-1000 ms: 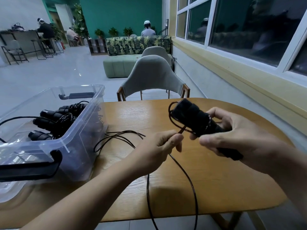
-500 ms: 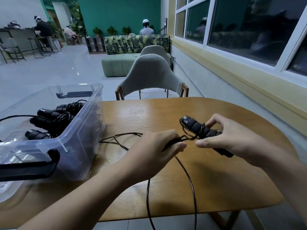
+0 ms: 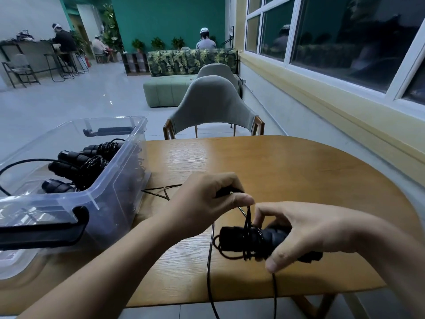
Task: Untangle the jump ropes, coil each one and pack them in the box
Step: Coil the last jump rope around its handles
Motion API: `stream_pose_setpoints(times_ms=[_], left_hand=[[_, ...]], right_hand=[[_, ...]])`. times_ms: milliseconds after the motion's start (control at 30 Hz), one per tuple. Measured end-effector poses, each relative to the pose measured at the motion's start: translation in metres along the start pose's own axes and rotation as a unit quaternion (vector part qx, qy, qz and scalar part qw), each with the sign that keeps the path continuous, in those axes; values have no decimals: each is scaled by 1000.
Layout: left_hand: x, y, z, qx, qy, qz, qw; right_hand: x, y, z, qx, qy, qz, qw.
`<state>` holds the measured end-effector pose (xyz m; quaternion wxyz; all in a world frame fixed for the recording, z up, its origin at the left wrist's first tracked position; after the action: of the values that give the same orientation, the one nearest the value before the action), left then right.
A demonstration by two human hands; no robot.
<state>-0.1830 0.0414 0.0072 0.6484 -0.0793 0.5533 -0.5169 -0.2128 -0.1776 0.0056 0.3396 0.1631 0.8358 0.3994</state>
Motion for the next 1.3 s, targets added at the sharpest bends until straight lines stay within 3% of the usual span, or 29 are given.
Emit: stream_pose_setpoints(times_ms=[100, 267, 400, 533, 833, 1033, 1167, 1300], left_hand=[[2, 3, 0, 5, 17, -46, 999], [13, 7, 2, -23, 25, -100, 994], [20, 16, 5, -56, 14, -13, 998], [30, 12, 5, -57, 26, -144, 988], [36, -1, 7, -61, 47, 43, 996], [34, -2, 6, -44, 41, 90, 994], [27, -10, 1, -8, 26, 76, 997], [22, -17, -3, 27, 15, 55, 998]], right_hand=[[0, 6, -8, -51, 49, 30, 997], [-8, 9, -12, -147, 44, 150, 977], [-18, 10, -13, -202, -3, 207, 957], [-29, 10, -14, -244, -99, 241, 934], [-36, 2, -6, -229, -242, 314, 889], [-34, 4, -6, -167, -361, 238, 886], [-41, -3, -6, -127, -425, 106, 890], [-45, -12, -5, -78, -406, 29, 910]])
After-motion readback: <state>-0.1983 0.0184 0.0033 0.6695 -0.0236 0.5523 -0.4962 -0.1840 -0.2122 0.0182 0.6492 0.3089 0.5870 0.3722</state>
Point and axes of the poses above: each hand's wrist, its own z-axis towards the middle knuckle, its own x-axis out of the palm, y = z × x, the point moved 3 cm from there along z, towards the middle knuckle, and after that the axes turned 1 degree about -y, right-handed, at the moved point
